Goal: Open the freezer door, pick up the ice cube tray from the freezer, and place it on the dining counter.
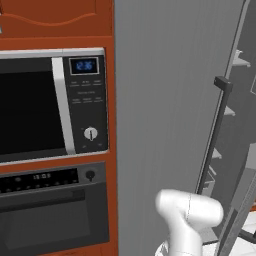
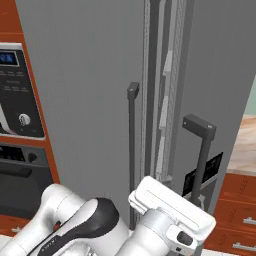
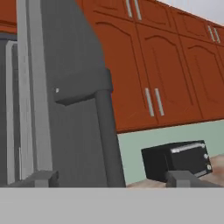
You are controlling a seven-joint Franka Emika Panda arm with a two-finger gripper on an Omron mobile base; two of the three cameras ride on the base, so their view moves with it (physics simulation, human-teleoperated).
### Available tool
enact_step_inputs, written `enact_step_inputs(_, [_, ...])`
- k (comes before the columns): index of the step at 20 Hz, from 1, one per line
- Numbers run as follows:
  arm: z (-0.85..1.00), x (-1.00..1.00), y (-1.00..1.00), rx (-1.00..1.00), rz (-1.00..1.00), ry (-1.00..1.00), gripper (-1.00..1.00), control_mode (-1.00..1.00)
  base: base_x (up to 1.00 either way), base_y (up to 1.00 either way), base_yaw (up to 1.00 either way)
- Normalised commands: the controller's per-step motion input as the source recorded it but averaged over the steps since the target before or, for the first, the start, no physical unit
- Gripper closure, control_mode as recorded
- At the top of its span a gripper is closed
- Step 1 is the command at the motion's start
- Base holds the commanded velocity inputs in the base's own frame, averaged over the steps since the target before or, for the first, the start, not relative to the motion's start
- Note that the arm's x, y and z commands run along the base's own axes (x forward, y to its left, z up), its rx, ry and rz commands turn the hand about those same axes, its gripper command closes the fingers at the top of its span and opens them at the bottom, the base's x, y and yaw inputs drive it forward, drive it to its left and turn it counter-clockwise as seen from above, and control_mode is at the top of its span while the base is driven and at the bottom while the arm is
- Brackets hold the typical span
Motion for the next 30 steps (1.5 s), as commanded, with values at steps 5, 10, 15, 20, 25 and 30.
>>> enact_step_inputs(5, [0.39, -0.33, 1.0, -0.1, -0.09, 0.0, -1.0, -1.0, 0.0, 0.0, 0.0])
enact_step_inputs(10, [0.41, -0.03, 1.0, -0.11, -0.16, 0.0, -1.0, -1.0, 0.0, 0.0, 0.0])
enact_step_inputs(15, [0.3, 0.05, 1.0, -0.09, -0.18, 0.0, -1.0, -1.0, 0.0, 0.0, 0.0])
enact_step_inputs(20, [0.26, 0.44, 0.82, -0.02, -0.27, 0.0, -1.0, -1.0, 0.0, 0.0, 0.0])
enact_step_inputs(25, [0.03, 0.78, 0.4, 0.0, -0.38, 0.0, -1.0, -1.0, 0.0, 0.0, 0.0])
enact_step_inputs(30, [-0.13, 0.9, -0.11, 0.05, -0.39, 0.0, -1.0, -1.0, 0.0, 0.0, 0.0])
